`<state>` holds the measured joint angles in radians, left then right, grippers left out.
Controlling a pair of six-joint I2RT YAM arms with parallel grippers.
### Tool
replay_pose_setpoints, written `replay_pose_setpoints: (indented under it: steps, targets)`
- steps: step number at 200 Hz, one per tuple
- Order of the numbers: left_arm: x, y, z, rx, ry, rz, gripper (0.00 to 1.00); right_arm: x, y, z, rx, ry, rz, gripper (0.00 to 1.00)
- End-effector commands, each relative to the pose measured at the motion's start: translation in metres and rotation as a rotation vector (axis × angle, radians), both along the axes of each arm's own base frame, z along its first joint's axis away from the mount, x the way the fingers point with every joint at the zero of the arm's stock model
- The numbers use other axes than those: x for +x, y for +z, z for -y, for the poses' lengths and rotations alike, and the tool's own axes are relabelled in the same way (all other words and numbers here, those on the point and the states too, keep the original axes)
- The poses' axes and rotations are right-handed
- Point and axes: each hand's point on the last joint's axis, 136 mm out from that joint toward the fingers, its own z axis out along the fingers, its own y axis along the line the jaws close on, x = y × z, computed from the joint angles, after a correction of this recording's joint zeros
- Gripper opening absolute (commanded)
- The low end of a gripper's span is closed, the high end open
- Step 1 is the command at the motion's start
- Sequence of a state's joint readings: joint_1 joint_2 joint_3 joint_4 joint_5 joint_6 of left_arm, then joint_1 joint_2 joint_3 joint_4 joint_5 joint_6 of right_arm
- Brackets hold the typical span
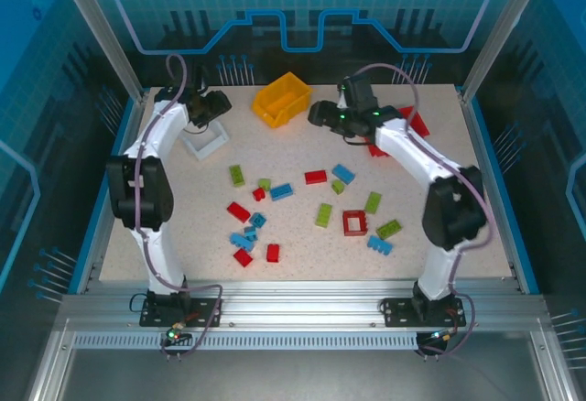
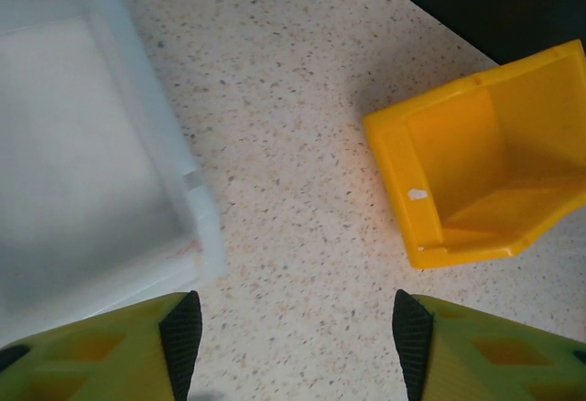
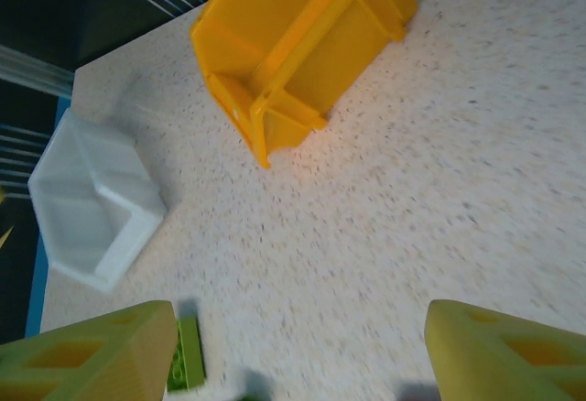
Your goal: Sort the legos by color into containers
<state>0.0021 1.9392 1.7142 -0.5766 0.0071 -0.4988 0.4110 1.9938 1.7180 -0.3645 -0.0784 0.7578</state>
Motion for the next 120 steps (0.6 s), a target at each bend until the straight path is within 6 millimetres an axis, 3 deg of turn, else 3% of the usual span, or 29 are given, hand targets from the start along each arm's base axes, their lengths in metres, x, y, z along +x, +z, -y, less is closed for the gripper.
replay_pose_setpoints:
  steps: [1, 29, 32, 39, 93, 120]
  targets:
    - [-0.005, 0.02, -0.011, 0.038, 0.039, 0.06, 0.62, 0.036, -0.001, -0.023, 0.088, -0.055, 0.011, 0.74]
    - [-0.01, 0.014, -0.012, 0.055, 0.033, 0.055, 0.62, 0.072, -0.017, -0.038, 0.067, -0.08, 0.018, 0.75]
    - [-0.011, 0.013, -0.013, 0.06, 0.033, 0.054, 0.62, 0.076, -0.028, -0.04, 0.059, -0.083, 0.004, 0.75]
    - [-0.013, 0.013, -0.015, 0.067, 0.037, 0.053, 0.62, 0.083, -0.035, -0.042, 0.058, -0.089, -0.002, 0.76]
    - [-0.021, 0.019, -0.017, 0.086, 0.043, 0.157, 0.62, 0.127, -0.074, -0.056, 0.113, -0.122, 0.0, 0.77]
    - [-0.026, 0.019, -0.02, 0.103, 0.051, 0.186, 0.63, 0.139, -0.092, -0.058, 0.136, -0.139, -0.006, 0.77]
